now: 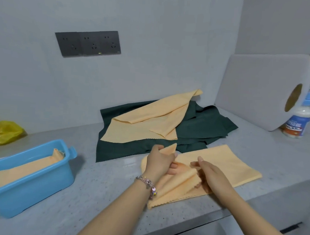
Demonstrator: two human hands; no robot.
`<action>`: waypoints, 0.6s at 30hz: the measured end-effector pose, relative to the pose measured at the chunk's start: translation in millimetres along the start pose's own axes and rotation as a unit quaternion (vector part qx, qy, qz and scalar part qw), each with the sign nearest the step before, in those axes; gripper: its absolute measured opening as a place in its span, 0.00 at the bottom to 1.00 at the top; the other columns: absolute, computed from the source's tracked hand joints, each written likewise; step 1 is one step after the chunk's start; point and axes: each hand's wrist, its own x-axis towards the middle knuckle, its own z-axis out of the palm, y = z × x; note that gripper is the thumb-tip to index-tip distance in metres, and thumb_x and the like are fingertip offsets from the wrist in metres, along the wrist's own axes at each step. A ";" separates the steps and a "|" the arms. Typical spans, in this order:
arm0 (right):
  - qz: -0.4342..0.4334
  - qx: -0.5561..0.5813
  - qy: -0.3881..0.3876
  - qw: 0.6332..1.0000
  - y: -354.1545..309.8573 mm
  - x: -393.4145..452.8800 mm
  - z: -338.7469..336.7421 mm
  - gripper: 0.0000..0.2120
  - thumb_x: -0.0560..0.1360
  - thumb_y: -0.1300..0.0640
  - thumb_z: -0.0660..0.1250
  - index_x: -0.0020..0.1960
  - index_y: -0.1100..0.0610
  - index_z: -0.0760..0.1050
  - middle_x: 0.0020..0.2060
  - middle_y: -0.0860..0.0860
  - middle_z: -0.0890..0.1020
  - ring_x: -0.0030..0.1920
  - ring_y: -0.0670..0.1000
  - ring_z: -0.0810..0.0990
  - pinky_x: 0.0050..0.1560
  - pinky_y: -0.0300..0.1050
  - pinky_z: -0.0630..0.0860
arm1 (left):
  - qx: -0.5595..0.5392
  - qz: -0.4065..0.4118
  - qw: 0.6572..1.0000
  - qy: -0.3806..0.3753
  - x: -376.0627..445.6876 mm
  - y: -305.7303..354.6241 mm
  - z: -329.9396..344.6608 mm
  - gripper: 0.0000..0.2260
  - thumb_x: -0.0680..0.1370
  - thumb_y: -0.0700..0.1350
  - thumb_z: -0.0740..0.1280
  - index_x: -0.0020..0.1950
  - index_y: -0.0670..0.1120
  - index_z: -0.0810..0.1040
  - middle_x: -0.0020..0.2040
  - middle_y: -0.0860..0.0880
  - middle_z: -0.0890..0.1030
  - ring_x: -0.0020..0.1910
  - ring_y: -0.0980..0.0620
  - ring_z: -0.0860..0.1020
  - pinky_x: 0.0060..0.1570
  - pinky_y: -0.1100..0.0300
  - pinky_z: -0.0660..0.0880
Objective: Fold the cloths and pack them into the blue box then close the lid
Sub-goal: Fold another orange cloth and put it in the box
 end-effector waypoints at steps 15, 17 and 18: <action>-0.086 -0.148 -0.029 0.985 14.9 4.3 -1.7 0.14 0.72 0.64 0.64 0.52 0.49 0.80 0.31 0.47 0.67 0.26 0.40 0.67 0.28 0.29 0.63 | 0.349 0.241 0.906 0.006 11.2 -44.7 -24.9 0.16 0.79 0.41 0.58 0.65 0.48 0.76 0.68 0.50 0.73 0.70 0.54 0.65 0.74 0.53 0.51; -0.089 -0.168 -0.021 0.981 14.4 3.5 -1.2 0.13 0.72 0.64 0.64 0.50 0.49 0.81 0.29 0.46 0.67 0.26 0.41 0.67 0.28 0.29 0.63 | 0.378 0.219 0.899 -0.038 14.1 -51.8 -22.5 0.18 0.81 0.45 0.55 0.71 0.50 0.68 0.75 0.49 0.62 0.75 0.54 0.55 0.73 0.55 0.40; -0.091 -0.180 -0.017 0.979 14.3 3.2 -0.8 0.12 0.72 0.63 0.64 0.50 0.49 0.81 0.29 0.45 0.68 0.27 0.41 0.67 0.28 0.29 0.63 | 0.397 0.211 0.891 -0.053 15.7 -54.3 -21.4 0.19 0.82 0.47 0.53 0.73 0.51 0.65 0.77 0.49 0.58 0.76 0.54 0.51 0.73 0.55 0.37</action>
